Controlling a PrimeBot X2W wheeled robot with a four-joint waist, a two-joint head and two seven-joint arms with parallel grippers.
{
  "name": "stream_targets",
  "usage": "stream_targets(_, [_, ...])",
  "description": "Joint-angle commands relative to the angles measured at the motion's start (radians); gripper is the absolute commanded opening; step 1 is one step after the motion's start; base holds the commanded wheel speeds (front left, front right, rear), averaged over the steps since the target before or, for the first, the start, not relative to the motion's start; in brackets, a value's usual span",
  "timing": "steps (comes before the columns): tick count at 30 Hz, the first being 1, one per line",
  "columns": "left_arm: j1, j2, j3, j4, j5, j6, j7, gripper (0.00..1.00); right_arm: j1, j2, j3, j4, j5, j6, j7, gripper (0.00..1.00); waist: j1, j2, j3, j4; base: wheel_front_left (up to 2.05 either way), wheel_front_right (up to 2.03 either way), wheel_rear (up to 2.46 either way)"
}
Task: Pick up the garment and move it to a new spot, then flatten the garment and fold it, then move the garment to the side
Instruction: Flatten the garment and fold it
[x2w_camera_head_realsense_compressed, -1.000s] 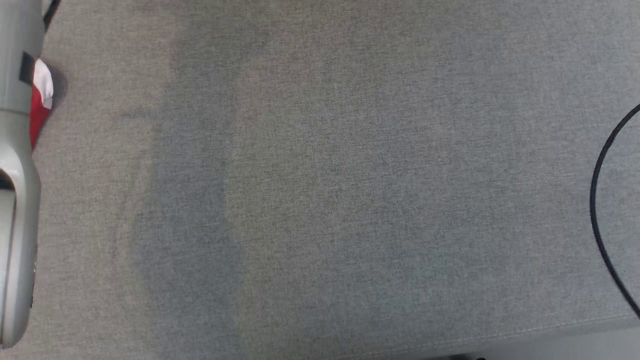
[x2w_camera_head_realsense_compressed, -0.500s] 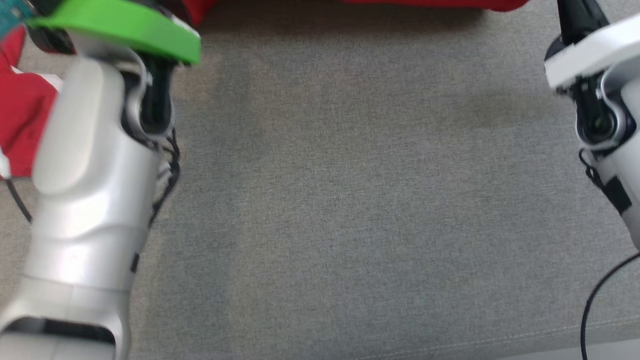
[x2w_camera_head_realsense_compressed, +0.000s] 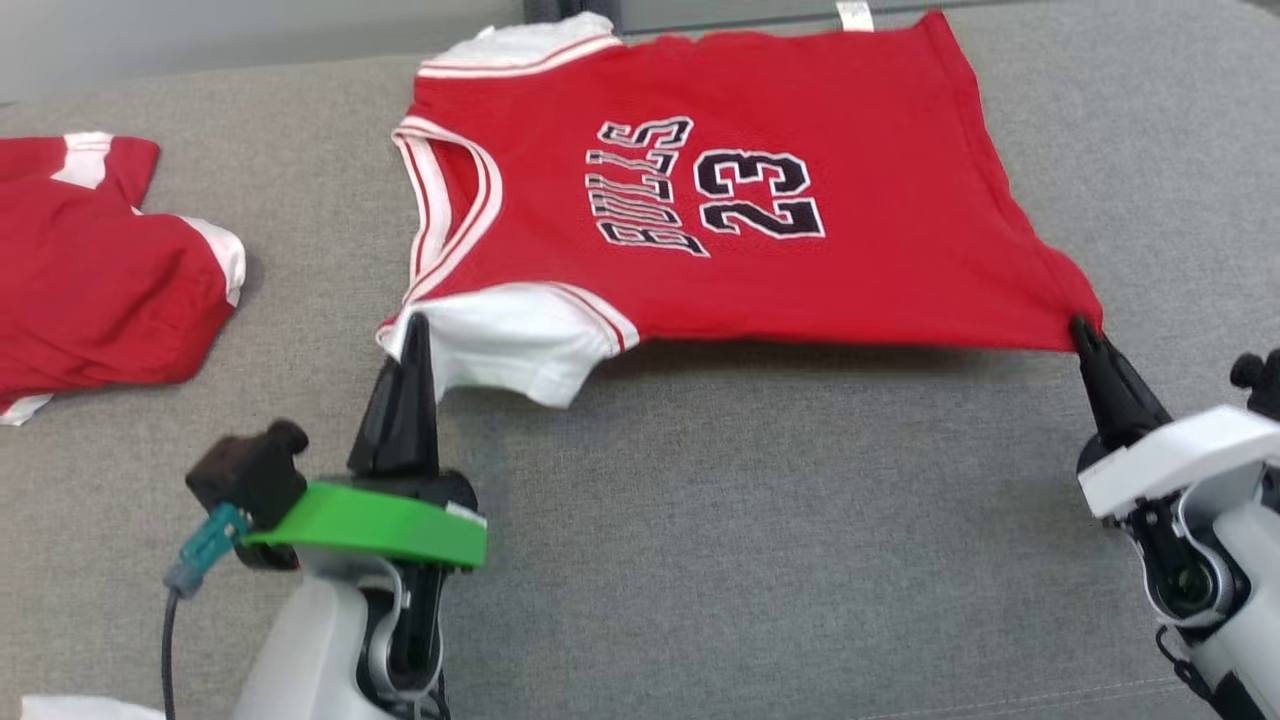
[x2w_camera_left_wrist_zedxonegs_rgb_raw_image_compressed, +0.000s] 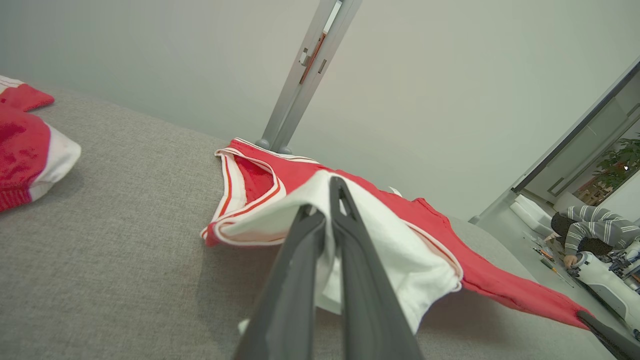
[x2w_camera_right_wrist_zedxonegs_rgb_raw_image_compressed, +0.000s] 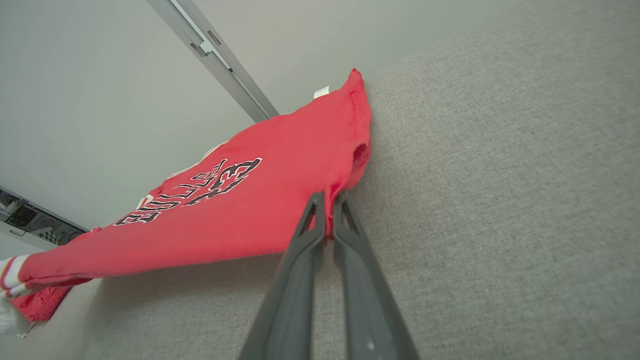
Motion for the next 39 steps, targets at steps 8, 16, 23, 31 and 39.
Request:
stream_targets(8, [0.236, -0.01, -0.007, -0.092, 0.0, 0.035, -0.004, 0.0, 0.238, 0.032, -0.108, -0.048, -0.072, 0.0, -0.004, 0.0, 0.0001, 0.0, -0.1, 0.024, 0.0, 0.0, 0.0])
stream_targets(16, [0.341, -0.013, -0.075, -0.096, 0.009, 0.046, 0.002, 0.0, 0.432, 0.075, -0.234, -0.114, -0.154, -0.001, 0.024, 0.0, 0.0001, 0.0, -0.131, 0.046, 0.0, 0.0, 0.0])
stream_targets(23, [0.373, 0.007, -0.103, -0.093, 0.021, 0.042, 0.018, 0.0, 0.528, 0.14, -0.367, -0.185, -0.216, -0.001, 0.119, 0.0, 0.0001, 0.0, -0.138, 0.04, 0.0, 0.0, 0.0])
stream_targets(31, [0.3, 0.026, -0.133, -0.068, 0.054, 0.025, 0.04, 0.0, 0.509, 0.217, -0.44, -0.252, -0.303, 0.0, 0.231, 0.0, 0.0001, 0.0, -0.128, 0.029, 0.0, 0.0, 0.0])
stream_targets(39, [0.19, 0.046, -0.148, -0.016, 0.07, 0.004, 0.077, 0.0, 0.444, 0.277, -0.479, -0.274, -0.344, 0.0, 0.345, 0.0, 0.0001, 0.0, -0.12, -0.001, 0.0, 0.0, 0.0])
